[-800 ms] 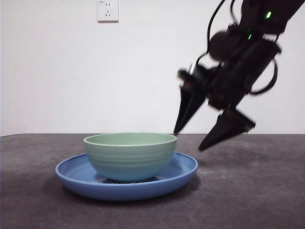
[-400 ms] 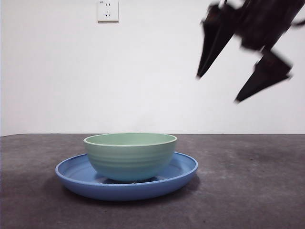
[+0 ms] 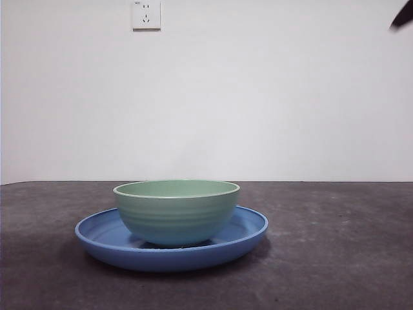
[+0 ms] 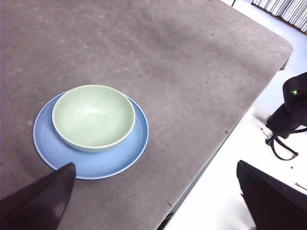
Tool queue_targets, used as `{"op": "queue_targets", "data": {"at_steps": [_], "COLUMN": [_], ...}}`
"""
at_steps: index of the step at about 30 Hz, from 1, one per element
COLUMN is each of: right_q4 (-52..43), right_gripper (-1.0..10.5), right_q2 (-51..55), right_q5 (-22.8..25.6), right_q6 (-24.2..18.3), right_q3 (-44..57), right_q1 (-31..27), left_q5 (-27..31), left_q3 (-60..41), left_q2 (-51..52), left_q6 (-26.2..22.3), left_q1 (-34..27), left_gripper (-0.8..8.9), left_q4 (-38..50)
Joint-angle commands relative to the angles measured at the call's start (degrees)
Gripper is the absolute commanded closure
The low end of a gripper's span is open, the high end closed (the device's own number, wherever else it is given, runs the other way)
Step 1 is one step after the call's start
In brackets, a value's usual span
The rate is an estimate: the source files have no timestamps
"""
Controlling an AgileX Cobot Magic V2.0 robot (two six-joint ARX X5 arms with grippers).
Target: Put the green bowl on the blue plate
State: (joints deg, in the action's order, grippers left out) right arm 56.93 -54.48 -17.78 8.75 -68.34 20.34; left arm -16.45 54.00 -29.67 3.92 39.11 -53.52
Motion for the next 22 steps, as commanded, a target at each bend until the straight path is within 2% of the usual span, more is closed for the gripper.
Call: {"op": "queue_targets", "data": {"at_steps": [1,6,14,22], "right_q4": [1.7,3.7,3.6,3.7], "right_gripper": [4.4,4.1,4.1,4.1], "right_q2": [5.1,15.5,31.5,36.0], "right_q5": [0.3,-0.3,-0.4,-1.5], "right_q6": [-0.1,0.0,0.4,1.3], "right_q3": [-1.0,1.1,11.7,16.5], "right_q1": [0.6,0.7,0.8,0.8], "left_q5": [-0.1,-0.1,-0.1,-0.1], "left_q3": [0.6,0.6,0.6,0.6], "left_q2": [-0.2,-0.2,-0.2,-0.2], "left_q6": [0.0,0.0,0.0,0.0], "left_q1": [0.2,0.2,0.2,0.2], "left_gripper": [2.52,2.52,2.52,2.52], "left_q4": [0.9,0.9,0.9,0.8]}}
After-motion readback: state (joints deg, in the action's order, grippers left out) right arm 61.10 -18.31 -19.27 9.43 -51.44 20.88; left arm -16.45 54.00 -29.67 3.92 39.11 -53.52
